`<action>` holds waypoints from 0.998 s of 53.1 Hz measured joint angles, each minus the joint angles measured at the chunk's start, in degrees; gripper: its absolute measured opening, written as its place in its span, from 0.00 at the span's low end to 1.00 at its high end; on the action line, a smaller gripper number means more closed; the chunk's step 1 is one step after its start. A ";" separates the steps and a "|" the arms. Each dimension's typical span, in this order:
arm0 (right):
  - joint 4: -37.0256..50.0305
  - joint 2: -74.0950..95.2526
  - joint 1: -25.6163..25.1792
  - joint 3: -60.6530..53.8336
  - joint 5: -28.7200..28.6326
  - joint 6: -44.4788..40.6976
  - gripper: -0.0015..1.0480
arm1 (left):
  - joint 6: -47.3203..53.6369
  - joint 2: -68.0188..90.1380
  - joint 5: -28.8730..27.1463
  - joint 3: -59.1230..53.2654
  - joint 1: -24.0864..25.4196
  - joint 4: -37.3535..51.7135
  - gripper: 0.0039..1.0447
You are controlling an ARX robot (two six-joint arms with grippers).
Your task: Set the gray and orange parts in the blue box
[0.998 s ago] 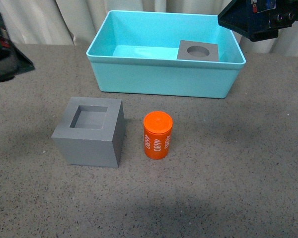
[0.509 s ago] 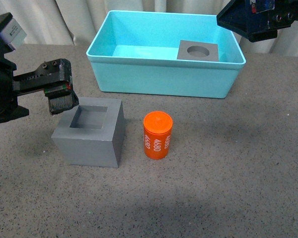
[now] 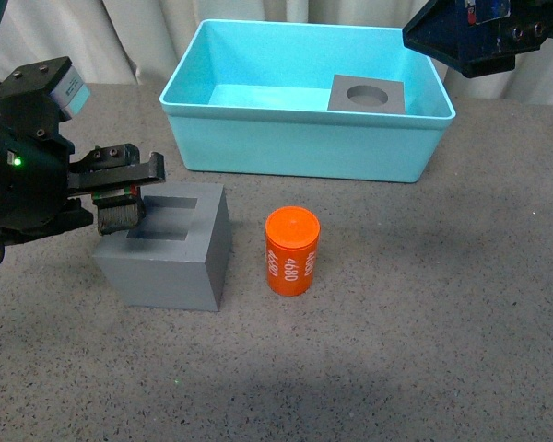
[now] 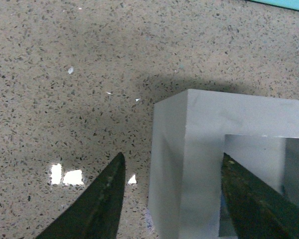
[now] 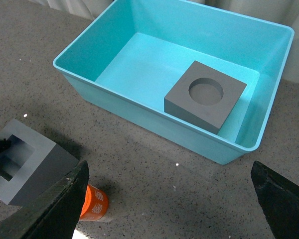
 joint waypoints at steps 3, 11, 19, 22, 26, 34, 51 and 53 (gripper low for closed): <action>0.00 0.00 0.00 0.00 0.00 0.00 0.91 | -0.02 0.00 0.20 0.02 -0.57 -0.02 0.41; 0.00 0.00 0.00 0.00 0.00 0.02 0.91 | 0.00 -0.24 0.35 0.52 -1.29 -0.50 0.18; 0.00 0.00 0.00 0.00 0.00 0.00 0.91 | 0.15 -2.47 0.44 0.83 -1.01 -1.36 0.16; 0.00 0.00 0.00 0.00 0.00 0.00 0.91 | 0.20 -5.27 0.39 1.49 -0.87 -1.33 0.16; 0.00 0.00 0.00 0.00 0.00 0.00 0.91 | 0.68 -8.72 0.31 3.39 -0.52 -0.52 0.16; 0.00 0.00 0.00 0.00 0.00 0.00 0.91 | 2.12 -10.25 0.02 10.60 0.72 2.73 0.16; 0.00 0.00 0.00 0.00 0.00 0.00 0.91 | 2.14 0.94 1.27 24.22 2.67 4.31 0.15; 0.00 0.00 0.00 0.00 0.00 0.00 0.91 | 2.23 2.58 1.38 25.83 2.78 4.31 0.15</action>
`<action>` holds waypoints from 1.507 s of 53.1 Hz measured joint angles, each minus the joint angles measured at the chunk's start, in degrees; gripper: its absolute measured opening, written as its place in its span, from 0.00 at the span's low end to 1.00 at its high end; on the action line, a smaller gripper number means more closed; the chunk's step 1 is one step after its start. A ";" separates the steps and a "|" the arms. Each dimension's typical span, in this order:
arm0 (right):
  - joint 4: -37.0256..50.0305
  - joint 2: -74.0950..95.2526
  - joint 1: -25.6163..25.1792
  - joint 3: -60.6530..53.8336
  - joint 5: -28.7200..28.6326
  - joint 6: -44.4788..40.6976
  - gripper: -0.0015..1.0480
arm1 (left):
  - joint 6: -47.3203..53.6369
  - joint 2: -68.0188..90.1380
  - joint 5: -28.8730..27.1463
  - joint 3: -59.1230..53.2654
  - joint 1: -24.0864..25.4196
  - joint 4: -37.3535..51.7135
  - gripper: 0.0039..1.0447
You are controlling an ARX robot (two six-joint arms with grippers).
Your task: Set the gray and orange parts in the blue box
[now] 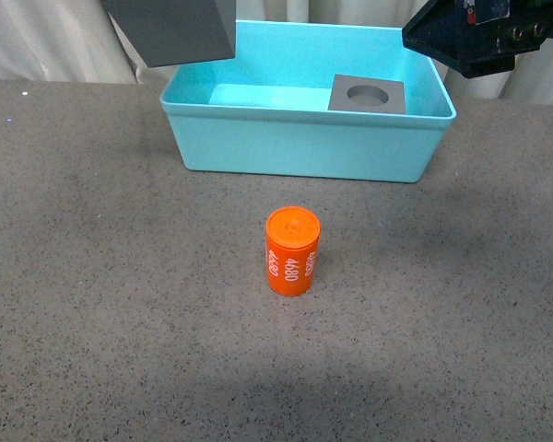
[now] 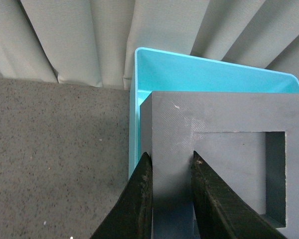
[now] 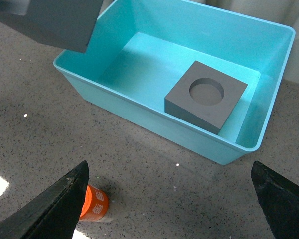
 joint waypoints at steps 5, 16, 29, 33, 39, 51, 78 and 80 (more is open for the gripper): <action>0.00 0.00 0.00 0.00 0.00 0.02 0.91 | 0.31 4.79 0.13 4.79 0.13 -0.48 0.15; 0.00 0.00 0.00 0.00 0.00 0.00 0.91 | 0.35 14.21 0.57 13.70 -0.55 -3.54 0.15; 0.00 0.00 0.00 0.00 0.00 0.00 0.91 | -0.24 18.58 0.09 15.19 -1.70 -3.28 0.15; 0.00 0.00 0.00 0.00 0.00 0.00 0.91 | -0.31 19.76 -0.76 15.61 -1.92 -3.26 0.15; 0.00 0.00 0.00 0.00 0.00 0.00 0.91 | -0.20 21.11 -1.77 16.72 -2.01 -4.63 0.15; 0.00 0.00 0.00 0.00 0.00 0.00 0.91 | 0.11 22.45 -2.56 18.45 -2.12 -6.36 0.15; 0.00 0.00 0.00 0.00 0.00 0.00 0.91 | -1.16 13.07 -5.68 10.82 -2.93 0.42 0.96; 0.00 0.00 0.00 0.00 0.00 0.00 0.91 | -1.20 10.10 -6.64 7.82 -3.10 3.41 0.94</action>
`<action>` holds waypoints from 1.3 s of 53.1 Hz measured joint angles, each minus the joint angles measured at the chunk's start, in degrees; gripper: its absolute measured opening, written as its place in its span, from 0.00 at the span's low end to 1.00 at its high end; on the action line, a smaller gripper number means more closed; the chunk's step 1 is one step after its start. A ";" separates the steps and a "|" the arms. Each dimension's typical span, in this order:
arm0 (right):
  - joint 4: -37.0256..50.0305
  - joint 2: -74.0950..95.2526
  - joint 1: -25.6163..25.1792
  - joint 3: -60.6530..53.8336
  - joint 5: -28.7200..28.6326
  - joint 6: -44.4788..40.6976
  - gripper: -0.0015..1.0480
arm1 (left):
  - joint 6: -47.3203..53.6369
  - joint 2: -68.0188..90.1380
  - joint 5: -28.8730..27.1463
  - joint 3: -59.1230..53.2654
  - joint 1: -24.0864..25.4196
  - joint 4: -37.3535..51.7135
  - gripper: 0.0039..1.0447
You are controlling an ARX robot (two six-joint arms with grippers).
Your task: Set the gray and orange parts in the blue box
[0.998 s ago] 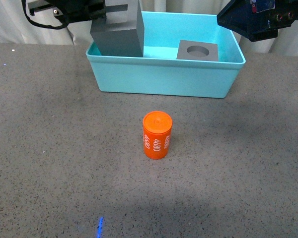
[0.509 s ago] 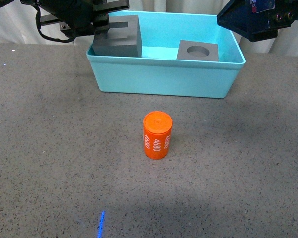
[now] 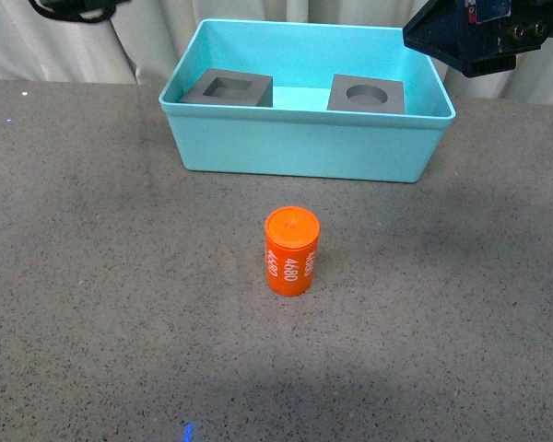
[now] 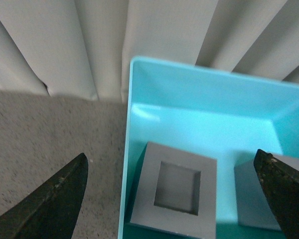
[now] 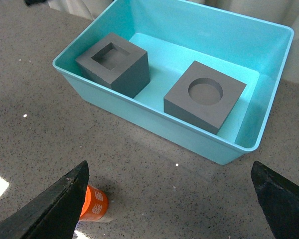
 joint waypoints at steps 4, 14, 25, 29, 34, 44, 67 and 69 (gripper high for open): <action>0.00 0.00 0.00 0.00 0.00 0.00 0.91 | 1.20 -5.64 -3.93 -6.47 -0.68 7.26 0.94; 0.00 0.00 0.00 0.00 0.00 0.00 0.91 | 2.03 -21.31 -10.56 -26.05 -2.67 18.32 0.94; 0.00 0.00 0.00 0.00 0.00 0.00 0.91 | -0.20 -45.31 -14.84 -50.69 -3.58 13.46 0.94; 0.00 0.00 0.00 0.00 0.00 0.00 0.91 | -1.31 -50.84 -13.31 -54.84 -3.65 12.52 0.94; 0.00 0.00 0.00 0.00 -0.02 0.00 0.91 | -1.64 -57.59 -13.92 -60.48 -4.39 12.35 0.94; 0.00 0.00 0.00 0.00 0.02 0.00 0.91 | 11.47 -65.68 -7.56 -72.04 -0.52 28.44 0.60; 0.00 0.02 0.00 0.00 0.00 0.00 0.91 | 14.58 -81.96 3.30 -77.02 9.07 18.34 0.03; 0.00 0.00 0.00 0.00 0.00 0.00 0.91 | 14.67 -83.43 4.90 -77.02 10.93 16.96 0.03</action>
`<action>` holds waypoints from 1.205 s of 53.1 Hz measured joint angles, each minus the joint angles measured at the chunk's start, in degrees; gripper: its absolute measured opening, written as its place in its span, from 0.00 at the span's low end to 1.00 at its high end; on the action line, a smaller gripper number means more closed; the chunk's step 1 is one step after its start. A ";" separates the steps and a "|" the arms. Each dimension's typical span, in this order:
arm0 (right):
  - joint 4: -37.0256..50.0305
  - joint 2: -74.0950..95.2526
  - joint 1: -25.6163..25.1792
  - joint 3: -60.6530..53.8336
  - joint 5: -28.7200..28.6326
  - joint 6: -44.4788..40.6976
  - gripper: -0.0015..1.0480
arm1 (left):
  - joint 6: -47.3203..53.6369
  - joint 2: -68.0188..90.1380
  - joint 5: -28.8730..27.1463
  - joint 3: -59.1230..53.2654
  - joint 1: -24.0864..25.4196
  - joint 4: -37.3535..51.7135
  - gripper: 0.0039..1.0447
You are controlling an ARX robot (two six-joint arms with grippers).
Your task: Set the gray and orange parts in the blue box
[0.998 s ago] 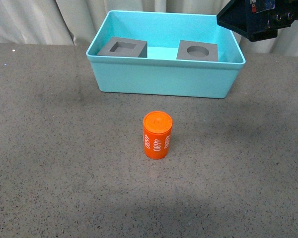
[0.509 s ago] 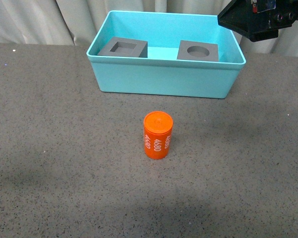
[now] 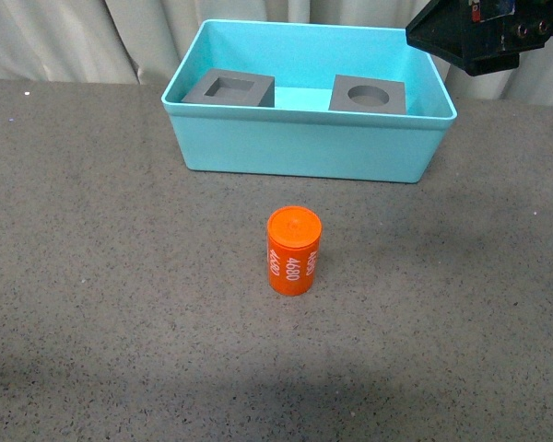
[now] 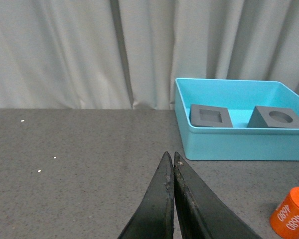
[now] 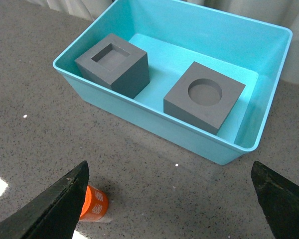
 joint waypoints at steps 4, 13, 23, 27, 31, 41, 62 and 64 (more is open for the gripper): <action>0.00 0.00 0.00 0.00 0.00 0.00 0.91 | 0.00 -2.84 0.11 0.00 1.88 -2.47 0.03; 0.00 0.00 0.00 0.00 0.00 0.00 0.91 | 0.02 -7.37 0.68 -0.02 2.08 -6.86 0.03; 0.00 0.00 0.00 0.00 0.00 0.00 0.91 | 0.00 -12.63 0.66 -0.02 2.14 -11.91 0.03; 0.00 0.00 0.00 0.00 0.00 0.00 0.91 | 0.00 -14.91 0.63 -0.02 2.14 -14.05 0.03; 0.00 0.00 0.00 0.00 0.00 0.00 0.91 | 0.02 -16.68 0.66 -0.02 2.14 -15.87 0.03; 0.00 0.00 0.00 0.00 0.00 0.00 0.91 | 0.00 -20.46 0.66 -0.02 2.14 -19.65 0.03; 0.00 0.02 0.00 0.00 0.00 0.00 0.91 | 0.02 -31.71 0.76 0.00 2.14 -31.32 0.03; 0.00 0.02 0.00 0.00 0.00 0.00 0.91 | 0.02 -31.71 0.76 0.00 2.14 -31.32 0.03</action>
